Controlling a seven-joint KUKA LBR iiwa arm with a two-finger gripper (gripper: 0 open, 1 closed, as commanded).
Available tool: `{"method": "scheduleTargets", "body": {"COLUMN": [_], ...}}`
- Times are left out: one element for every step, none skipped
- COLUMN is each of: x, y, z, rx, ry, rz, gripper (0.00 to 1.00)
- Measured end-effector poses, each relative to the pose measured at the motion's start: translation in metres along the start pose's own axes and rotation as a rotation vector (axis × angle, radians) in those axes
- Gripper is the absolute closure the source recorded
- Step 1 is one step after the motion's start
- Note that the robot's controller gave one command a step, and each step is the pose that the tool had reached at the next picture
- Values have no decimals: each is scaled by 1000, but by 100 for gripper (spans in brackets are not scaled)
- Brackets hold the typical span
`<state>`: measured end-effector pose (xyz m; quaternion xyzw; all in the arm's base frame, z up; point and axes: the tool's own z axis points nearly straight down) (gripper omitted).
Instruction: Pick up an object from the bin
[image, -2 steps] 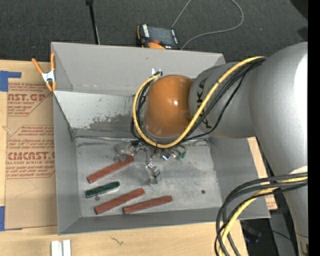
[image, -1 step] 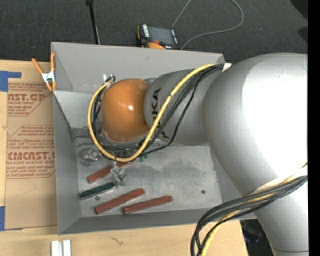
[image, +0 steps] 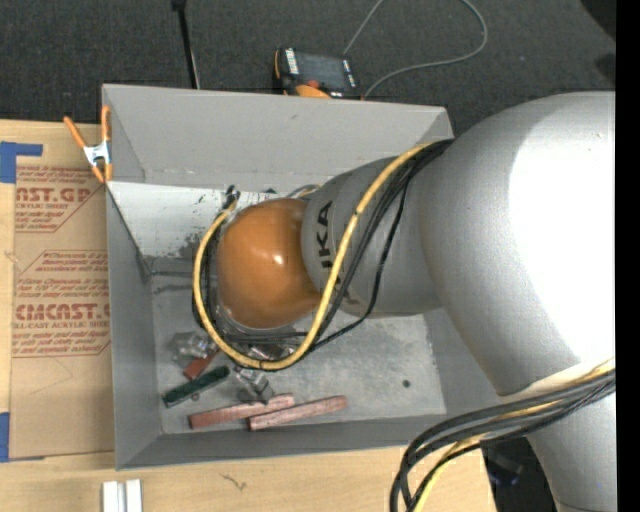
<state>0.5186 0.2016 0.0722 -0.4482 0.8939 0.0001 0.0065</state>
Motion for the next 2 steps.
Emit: {"method": "scheduleTargets", "body": {"x": [-2,-13], "y": [-1,5], "z": [-1,-202], "rx": [1,0], "ry": [-2,2], "rz": [3,-15], "gripper": [100,100]}}
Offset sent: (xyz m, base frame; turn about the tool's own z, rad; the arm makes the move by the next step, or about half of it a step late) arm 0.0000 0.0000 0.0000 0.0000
